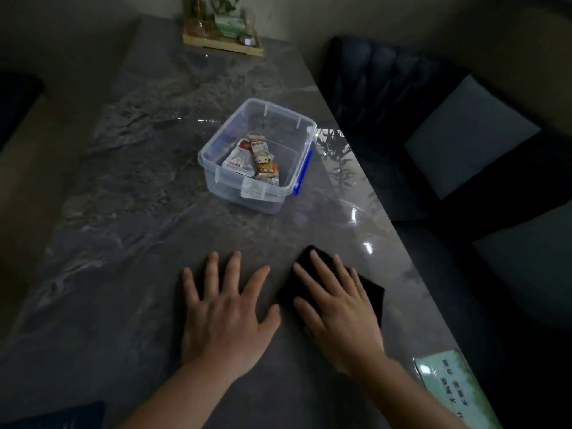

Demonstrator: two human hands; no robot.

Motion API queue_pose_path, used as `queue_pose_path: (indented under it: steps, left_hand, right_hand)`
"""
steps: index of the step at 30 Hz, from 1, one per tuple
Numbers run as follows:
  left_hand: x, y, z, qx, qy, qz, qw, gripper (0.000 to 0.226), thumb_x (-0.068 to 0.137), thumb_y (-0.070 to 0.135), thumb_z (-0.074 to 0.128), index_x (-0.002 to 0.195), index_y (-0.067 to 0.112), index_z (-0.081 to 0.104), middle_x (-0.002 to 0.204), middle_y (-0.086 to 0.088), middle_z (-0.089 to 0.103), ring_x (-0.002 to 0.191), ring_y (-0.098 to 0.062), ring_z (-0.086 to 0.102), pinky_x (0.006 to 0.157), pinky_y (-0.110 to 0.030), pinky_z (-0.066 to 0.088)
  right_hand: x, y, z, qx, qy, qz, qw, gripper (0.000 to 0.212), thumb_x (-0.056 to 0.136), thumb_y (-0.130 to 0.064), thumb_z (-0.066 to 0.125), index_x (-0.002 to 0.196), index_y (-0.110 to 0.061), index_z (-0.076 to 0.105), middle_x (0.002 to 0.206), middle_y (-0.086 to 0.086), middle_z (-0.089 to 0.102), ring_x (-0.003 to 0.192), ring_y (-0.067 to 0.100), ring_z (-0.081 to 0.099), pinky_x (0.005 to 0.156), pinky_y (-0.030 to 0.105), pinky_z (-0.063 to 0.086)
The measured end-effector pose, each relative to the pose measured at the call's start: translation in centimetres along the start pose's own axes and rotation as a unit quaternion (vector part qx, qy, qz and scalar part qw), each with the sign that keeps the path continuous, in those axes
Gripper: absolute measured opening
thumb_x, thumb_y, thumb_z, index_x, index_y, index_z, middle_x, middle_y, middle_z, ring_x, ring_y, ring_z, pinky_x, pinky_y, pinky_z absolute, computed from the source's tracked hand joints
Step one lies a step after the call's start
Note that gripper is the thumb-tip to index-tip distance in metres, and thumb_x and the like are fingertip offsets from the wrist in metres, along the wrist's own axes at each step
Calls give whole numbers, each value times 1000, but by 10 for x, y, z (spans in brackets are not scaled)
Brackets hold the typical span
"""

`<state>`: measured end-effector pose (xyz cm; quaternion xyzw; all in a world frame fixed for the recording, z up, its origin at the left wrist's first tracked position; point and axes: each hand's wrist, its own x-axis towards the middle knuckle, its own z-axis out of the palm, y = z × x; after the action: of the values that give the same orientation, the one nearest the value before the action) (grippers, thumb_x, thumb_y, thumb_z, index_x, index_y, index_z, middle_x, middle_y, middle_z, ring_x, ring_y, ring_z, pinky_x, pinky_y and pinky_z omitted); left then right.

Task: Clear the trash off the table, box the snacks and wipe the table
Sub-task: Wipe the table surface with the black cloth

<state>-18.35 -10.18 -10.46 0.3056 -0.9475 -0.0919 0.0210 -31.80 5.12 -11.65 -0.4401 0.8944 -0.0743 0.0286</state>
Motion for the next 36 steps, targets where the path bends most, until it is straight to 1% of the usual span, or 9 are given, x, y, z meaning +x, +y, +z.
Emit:
queue_pose_path:
  steps: [4, 7, 9, 14, 16, 21, 28, 33, 36]
  left_hand:
    - [21, -23, -4, -10, 13, 40, 999, 68, 77, 77, 18, 139, 52, 32, 153, 1, 33, 137, -28, 24, 109, -59, 17]
    - [33, -43, -2, 14, 23, 33, 999, 67, 80, 78, 11, 144, 57, 14, 160, 0, 21, 145, -29, 12, 111, -68, 4]
    - [32, -47, 3, 35, 27, 36, 998, 65, 83, 78, 9, 145, 57, 8, 162, -2, 18, 148, -31, 9, 110, -71, 1]
    - [32, -43, -5, 43, 14, 42, 998, 63, 85, 74, 27, 144, 53, 27, 157, -6, 32, 145, -34, 22, 109, -72, 12]
    - [31, -43, -6, 45, 5, 40, 998, 63, 85, 73, 30, 144, 52, 29, 156, -7, 34, 144, -35, 24, 109, -72, 14]
    - [31, -41, -4, 51, 8, 36, 998, 63, 84, 73, 32, 143, 53, 29, 155, -5, 36, 144, -33, 26, 110, -70, 16]
    - [30, -42, -7, 43, 3, 34, 999, 63, 84, 73, 33, 144, 53, 29, 155, -5, 35, 145, -32, 24, 111, -69, 16]
    - [30, -41, -7, 38, 9, 26, 999, 62, 84, 73, 29, 144, 56, 24, 157, -3, 31, 147, -30, 20, 112, -68, 15]
    - [30, -42, -6, 34, 4, 33, 999, 62, 84, 73, 29, 144, 56, 24, 157, -4, 31, 147, -30, 20, 112, -68, 14]
  right_hand:
    - [53, 26, -13, -1, -7, 100, 995, 59, 97, -70, 14, 154, -54, 12, 169, -13, 2, 155, 21, -2, 125, 46, 3]
    - [127, 18, -19, 42, -13, 200, 979, 60, 100, -64, 20, 156, -47, 14, 170, -6, 2, 155, 29, -4, 124, 53, 1]
    - [131, 11, -12, 33, -17, 153, 988, 60, 99, -66, 19, 156, -48, 12, 170, -6, 2, 155, 30, -5, 124, 53, -2]
    - [23, 19, 0, -25, 1, -93, 995, 58, 100, -70, 23, 155, -54, 13, 169, -16, 5, 156, 23, 1, 122, 46, 3]
    - [44, 39, -6, -21, -28, -89, 995, 57, 99, -71, 20, 154, -56, 10, 168, -17, 0, 156, 19, -5, 123, 45, 2]
    - [164, 31, -24, 33, -27, 107, 993, 59, 100, -66, 20, 156, -47, 13, 170, -6, 4, 155, 29, -5, 124, 53, -1]
    - [71, 59, -3, -6, -18, -87, 996, 58, 97, -74, 19, 152, -59, 7, 168, -19, -1, 155, 18, -7, 123, 43, -7]
    - [160, 105, -27, -6, -33, 102, 994, 62, 95, -72, 18, 154, -53, 14, 169, -10, 7, 155, 28, 2, 123, 54, 1]
    - [146, 94, -24, 4, -29, 144, 989, 66, 92, -74, 15, 154, -51, 12, 170, -8, 6, 155, 31, 0, 123, 57, 1]
